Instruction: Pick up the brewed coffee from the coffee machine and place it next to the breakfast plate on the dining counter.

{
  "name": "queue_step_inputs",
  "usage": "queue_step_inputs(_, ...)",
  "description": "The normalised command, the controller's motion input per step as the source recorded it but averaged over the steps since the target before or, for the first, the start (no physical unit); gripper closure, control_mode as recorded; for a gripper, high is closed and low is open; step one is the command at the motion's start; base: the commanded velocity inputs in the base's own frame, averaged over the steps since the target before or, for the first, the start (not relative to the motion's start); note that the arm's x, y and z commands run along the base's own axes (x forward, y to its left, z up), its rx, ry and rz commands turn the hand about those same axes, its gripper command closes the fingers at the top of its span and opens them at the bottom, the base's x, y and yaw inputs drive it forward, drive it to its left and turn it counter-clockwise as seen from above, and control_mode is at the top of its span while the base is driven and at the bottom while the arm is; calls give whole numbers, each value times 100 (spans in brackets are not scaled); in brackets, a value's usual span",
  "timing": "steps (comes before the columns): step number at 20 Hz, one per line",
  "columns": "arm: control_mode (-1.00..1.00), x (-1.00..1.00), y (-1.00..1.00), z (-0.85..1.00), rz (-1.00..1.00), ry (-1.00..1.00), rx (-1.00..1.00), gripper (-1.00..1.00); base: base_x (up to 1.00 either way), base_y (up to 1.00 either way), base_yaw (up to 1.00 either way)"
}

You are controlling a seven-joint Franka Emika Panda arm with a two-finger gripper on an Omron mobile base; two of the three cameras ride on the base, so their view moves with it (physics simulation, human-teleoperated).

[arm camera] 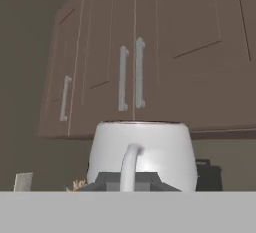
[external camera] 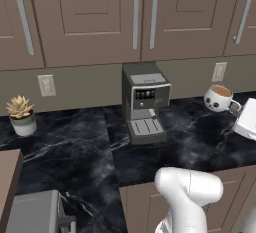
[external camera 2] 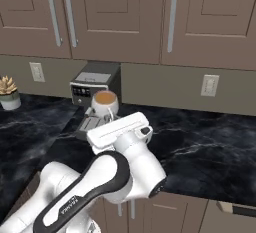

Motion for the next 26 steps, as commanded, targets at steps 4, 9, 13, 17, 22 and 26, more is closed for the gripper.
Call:
queue_step_inputs(4,-100,-33,-23,0,12,-54,0,100,0,0,0)
queue_step_inputs(9,100,-9,-2,3,2,-10,-2,100,-36,-33,-6)
queue_step_inputs(13,100,0,0,0,0,0,0,100,-18,-49,-44)
queue_step_inputs(17,100,0,0,0,0,0,0,100,-4,-44,-71)
queue_step_inputs(22,100,0,0,0,0,0,0,100,0,-25,-76)
queue_step_inputs(26,100,0,0,0,0,0,0,100,0,-21,-77)
